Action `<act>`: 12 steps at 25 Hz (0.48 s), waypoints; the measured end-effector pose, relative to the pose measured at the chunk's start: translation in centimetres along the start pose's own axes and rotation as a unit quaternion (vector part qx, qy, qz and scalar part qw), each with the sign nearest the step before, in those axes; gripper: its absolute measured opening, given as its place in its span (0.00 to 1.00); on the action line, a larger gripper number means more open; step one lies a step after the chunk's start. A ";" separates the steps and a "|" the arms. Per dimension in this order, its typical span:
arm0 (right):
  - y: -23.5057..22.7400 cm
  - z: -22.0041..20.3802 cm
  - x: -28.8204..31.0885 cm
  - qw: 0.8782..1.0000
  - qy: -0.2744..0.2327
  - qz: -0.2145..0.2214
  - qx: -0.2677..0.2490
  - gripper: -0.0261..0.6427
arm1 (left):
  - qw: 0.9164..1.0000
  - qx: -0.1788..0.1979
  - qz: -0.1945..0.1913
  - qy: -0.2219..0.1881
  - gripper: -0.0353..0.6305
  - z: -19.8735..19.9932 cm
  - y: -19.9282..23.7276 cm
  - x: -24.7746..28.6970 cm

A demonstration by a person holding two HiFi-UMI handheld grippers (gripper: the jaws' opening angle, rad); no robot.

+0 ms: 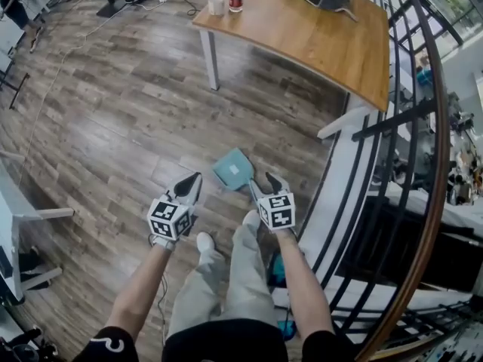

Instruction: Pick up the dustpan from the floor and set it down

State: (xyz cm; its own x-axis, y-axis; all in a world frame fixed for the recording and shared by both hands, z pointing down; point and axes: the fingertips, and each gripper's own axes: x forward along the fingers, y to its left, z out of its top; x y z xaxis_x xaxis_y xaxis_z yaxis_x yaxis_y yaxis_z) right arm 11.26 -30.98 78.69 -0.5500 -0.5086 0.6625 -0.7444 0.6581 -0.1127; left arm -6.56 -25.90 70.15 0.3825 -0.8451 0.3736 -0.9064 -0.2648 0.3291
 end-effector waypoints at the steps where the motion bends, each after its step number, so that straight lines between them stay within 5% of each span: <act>1: 0.0 -0.5 0.6 1.000 0.004 0.002 0.000 0.33 | 1.000 0.000 -0.001 0.001 0.05 -0.3 0.2 0.3; 12: 0.7 -5.4 6.0 0.997 0.073 0.011 -0.008 0.42 | 1.000 -0.013 -0.004 0.010 0.05 -3.6 1.6 3.1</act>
State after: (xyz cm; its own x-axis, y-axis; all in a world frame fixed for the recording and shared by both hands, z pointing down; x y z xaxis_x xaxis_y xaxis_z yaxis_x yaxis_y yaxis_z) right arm 9.47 -30.55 86.61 -0.5041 -0.4084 0.7610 -0.7256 0.6781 -0.1167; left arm -6.20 -27.28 74.93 0.3932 -0.8334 0.3883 -0.8987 -0.2592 0.3539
